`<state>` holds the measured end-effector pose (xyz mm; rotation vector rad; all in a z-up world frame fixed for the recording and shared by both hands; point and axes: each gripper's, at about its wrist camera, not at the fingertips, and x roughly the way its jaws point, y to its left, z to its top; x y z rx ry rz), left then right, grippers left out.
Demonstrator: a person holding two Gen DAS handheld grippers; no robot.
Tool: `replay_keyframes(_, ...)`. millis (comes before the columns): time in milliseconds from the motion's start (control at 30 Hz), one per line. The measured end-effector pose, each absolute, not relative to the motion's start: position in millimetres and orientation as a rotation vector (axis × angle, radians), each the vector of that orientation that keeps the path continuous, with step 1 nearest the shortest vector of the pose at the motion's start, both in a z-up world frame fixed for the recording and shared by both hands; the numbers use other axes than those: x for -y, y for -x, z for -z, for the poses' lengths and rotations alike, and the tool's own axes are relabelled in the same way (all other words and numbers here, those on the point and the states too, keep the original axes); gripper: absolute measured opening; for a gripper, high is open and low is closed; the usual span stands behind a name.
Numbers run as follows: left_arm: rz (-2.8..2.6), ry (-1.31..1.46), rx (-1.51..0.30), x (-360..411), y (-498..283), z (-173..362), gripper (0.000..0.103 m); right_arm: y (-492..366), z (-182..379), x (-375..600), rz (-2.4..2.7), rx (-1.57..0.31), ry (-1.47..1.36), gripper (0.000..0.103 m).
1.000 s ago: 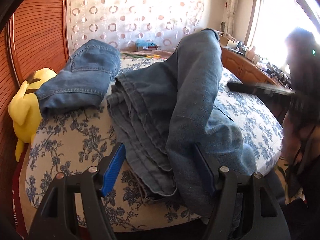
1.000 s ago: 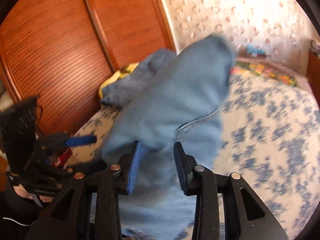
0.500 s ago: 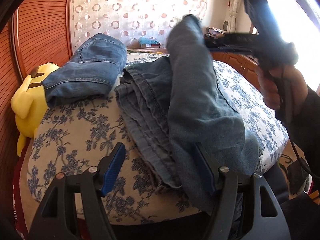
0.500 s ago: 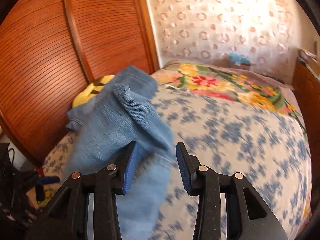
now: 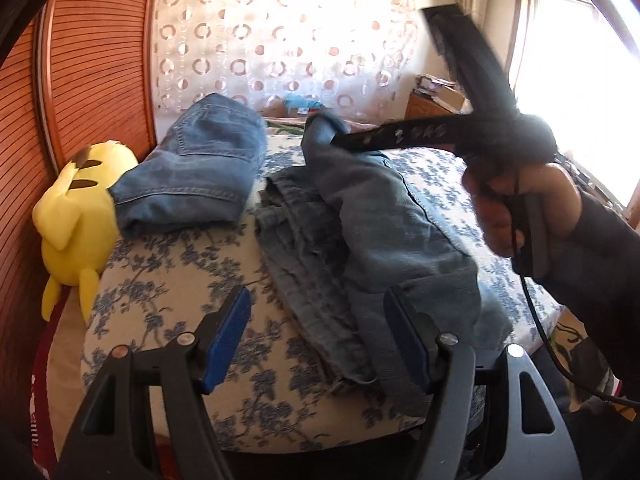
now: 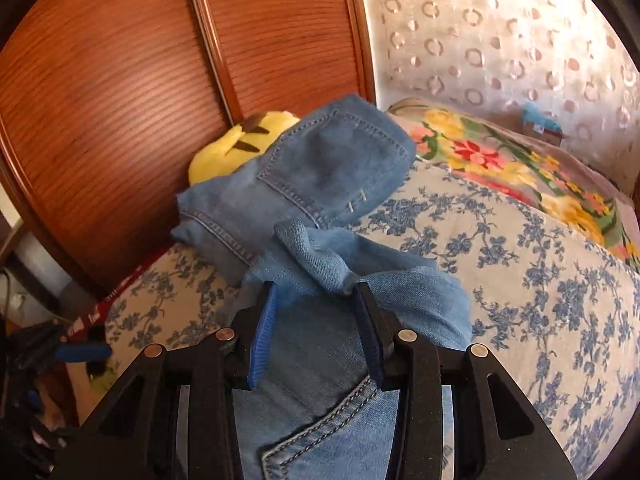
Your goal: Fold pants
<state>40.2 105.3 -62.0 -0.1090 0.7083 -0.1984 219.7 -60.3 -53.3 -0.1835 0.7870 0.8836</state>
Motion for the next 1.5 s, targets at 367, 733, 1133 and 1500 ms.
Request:
replay_keyframes(367,0.277,0.074,-0.709,-69.2,-64.9,56.6,0.069,-171.7,38.1,150.1,-0.774,-0.696,0.190,0.044)
replay_keyframes(733,0.283,0.053,-0.728,-58.0,-121.7,41.9,0.067,-163.5,81.1,170.7,-0.745,-0.742,0.132,0.044)
replay_keyframes(1133,0.317,0.087,-0.724,-59.3,-126.7,31.1,0.004,-158.7,80.0,167.2,-0.753,-0.709,0.079,0.045)
replay_keyframes(1500,0.194,0.113,-0.795,-99.3,-120.3,73.2,0.008,-143.8,87.0,133.3,-0.835,-0.725,0.102,0.045)
